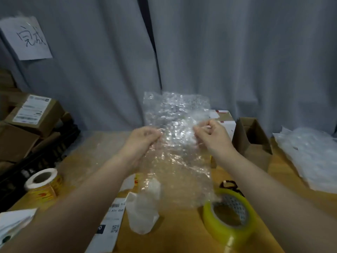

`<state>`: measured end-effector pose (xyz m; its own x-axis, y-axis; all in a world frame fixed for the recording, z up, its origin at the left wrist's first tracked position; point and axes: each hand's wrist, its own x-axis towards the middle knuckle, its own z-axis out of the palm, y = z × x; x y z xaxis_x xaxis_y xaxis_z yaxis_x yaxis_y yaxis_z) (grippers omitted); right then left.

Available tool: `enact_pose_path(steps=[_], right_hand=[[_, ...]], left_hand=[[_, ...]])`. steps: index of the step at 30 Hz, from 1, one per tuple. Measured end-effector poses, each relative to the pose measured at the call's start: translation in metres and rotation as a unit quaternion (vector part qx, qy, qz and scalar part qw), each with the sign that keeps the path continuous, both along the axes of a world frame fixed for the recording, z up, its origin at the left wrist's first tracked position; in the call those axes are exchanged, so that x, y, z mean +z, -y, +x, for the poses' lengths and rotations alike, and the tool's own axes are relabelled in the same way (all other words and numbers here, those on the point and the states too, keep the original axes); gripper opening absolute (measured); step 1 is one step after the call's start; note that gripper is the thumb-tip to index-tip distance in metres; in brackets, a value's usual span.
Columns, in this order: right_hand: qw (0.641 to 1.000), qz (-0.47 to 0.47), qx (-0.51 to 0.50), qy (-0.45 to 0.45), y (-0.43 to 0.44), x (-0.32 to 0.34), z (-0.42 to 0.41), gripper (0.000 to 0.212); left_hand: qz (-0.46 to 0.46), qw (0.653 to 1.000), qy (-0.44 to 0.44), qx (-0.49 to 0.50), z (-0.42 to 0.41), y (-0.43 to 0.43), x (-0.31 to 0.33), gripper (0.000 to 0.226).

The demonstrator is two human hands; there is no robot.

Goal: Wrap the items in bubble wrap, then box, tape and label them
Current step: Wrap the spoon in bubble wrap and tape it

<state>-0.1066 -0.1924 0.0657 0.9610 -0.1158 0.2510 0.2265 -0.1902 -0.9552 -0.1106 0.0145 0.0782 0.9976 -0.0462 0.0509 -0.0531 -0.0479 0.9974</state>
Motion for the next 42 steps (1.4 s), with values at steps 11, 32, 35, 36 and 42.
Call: enact_pose_path(steps=[11, 32, 35, 36, 42], right_hand=[[0.842, -0.478, 0.166, -0.19, 0.066, -0.07, -0.062, 0.045], [0.846, -0.125, -0.47, -0.219, 0.199, -0.102, -0.118, 0.046], [0.845, -0.098, -0.467, -0.242, 0.192, -0.109, -0.113, 0.052], [0.842, -0.106, -0.465, -0.253, 0.19, -0.109, -0.111, 0.053], [0.849, -0.412, -0.331, -0.022, 0.141, -0.094, -0.112, 0.023]], left_hand=[[-0.053, 0.988, -0.052, 0.136, -0.026, 0.004, -0.082, 0.018], [0.127, 0.991, -0.02, 0.037, -0.052, 0.098, -0.131, 0.017], [0.105, 0.992, -0.066, 0.008, -0.047, 0.102, -0.135, 0.013], [0.116, 0.991, -0.074, -0.005, -0.046, 0.102, -0.135, 0.018], [0.118, 0.989, -0.082, -0.046, -0.039, 0.088, -0.132, 0.04]])
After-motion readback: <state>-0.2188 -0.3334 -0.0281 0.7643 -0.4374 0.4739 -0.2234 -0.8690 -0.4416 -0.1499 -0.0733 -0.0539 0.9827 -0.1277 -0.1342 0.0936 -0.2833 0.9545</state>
